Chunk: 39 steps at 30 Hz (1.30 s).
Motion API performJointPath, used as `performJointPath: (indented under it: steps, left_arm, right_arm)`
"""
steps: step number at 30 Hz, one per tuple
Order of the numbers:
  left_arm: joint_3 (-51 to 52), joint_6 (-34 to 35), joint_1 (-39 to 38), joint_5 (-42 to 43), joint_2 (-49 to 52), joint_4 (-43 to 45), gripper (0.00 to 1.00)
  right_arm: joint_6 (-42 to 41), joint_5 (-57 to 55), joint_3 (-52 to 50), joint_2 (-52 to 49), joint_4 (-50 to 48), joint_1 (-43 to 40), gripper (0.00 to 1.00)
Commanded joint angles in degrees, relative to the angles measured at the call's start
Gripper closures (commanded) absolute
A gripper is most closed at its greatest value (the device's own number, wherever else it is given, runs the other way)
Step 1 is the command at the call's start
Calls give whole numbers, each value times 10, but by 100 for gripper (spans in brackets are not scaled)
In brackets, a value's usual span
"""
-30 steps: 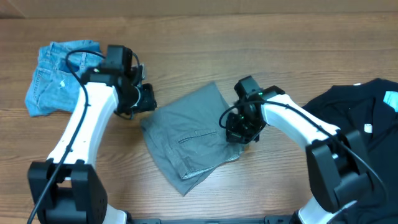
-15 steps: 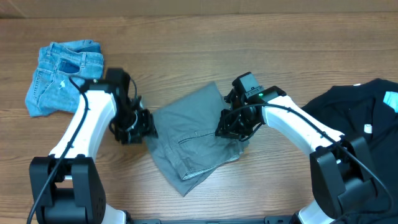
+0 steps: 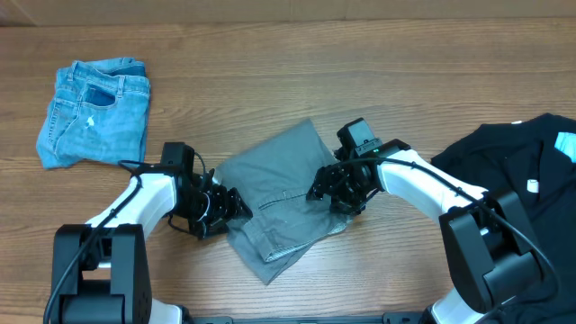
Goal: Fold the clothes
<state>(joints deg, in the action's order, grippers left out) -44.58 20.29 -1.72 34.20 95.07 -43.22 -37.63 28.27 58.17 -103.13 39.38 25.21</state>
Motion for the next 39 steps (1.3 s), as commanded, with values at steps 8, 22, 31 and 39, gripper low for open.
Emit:
performJointPath:
  steps: [8,22,31,39]
  left_arm:
    - [88,58,-3,-39,19,90,22]
    - [96,123,-41,56,19,194,90]
    - [54,32,-34,75,-15,201,96]
    - [-112,-7,0,65,-83,192,96]
  right_arm:
    - [-16,-12,-27,-6,-6,2,32]
    - [-15,-12,-27,-6,4,2,39]
    - [57,-58,24,26,120,-32,44]
    - [96,-79,108,125,212,-63,39]
